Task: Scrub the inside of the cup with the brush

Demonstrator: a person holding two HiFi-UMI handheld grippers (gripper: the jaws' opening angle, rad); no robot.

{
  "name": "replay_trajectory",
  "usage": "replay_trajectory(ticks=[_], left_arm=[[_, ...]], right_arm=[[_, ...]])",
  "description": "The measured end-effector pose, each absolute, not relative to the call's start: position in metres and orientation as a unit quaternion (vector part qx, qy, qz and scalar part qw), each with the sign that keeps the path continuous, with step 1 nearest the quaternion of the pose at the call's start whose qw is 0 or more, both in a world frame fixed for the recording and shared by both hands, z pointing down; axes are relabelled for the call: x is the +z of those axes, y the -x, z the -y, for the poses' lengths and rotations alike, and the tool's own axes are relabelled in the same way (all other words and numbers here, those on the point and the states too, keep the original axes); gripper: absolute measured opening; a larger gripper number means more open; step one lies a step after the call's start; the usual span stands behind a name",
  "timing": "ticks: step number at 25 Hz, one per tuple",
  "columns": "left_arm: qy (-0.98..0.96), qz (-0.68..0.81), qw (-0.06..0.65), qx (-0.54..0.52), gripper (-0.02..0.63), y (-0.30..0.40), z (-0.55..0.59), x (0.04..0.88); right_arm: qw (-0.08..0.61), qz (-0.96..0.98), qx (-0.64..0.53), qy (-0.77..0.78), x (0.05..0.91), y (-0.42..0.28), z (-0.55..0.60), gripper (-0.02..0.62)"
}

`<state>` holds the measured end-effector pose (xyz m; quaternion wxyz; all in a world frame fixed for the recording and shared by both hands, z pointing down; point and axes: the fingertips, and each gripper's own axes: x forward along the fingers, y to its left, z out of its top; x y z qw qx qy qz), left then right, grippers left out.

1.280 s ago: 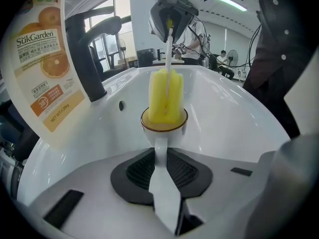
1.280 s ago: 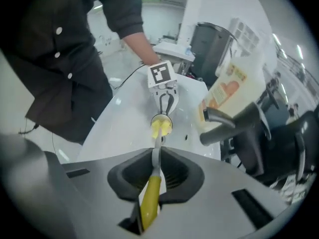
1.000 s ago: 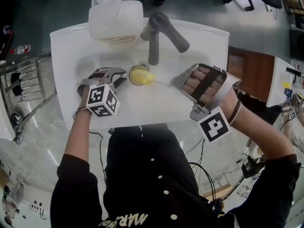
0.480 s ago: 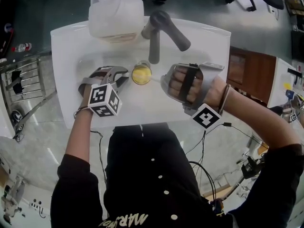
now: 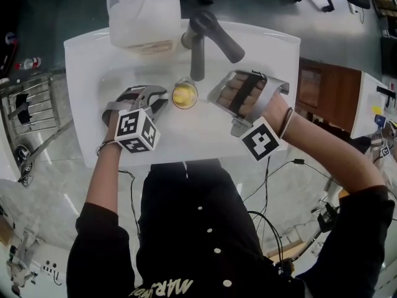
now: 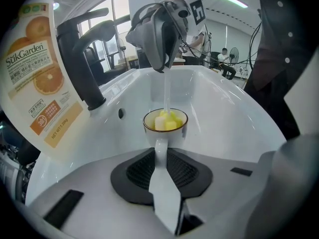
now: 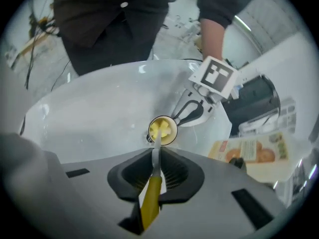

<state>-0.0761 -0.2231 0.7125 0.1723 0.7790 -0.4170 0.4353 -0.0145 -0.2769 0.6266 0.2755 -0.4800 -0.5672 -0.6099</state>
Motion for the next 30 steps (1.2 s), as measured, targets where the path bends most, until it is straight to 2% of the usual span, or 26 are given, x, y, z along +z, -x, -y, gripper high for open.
replay_trajectory(ticks=[4,9,13,17,19,30], left_arm=[[-0.776,0.417,0.168,0.443,0.091,0.076,0.223,0.713],[-0.774,0.415,0.162,0.450,0.091,0.074,0.221,0.713],[-0.772,0.417,0.162,0.452,0.090,0.073,0.220,0.714],[-0.769,0.423,0.159,0.452,0.090,0.072,0.221,0.713],[-0.768,0.423,0.156,0.455,0.089,0.070,0.221,0.711],[-0.763,0.424,0.163,0.459,0.089,0.071,0.223,0.712]], right_arm=[[0.397,0.678,-0.437,0.438,0.630,0.014,0.284,0.051],[0.529,0.780,-0.096,0.319,0.636,0.009,0.289,0.051],[0.565,0.781,0.174,0.200,0.641,0.003,0.291,0.052],[0.539,0.715,0.441,0.067,0.644,-0.003,0.295,0.057],[0.526,0.707,0.469,0.053,0.642,-0.006,0.295,0.057],[0.510,0.728,0.454,0.059,0.630,-0.019,0.297,0.051]])
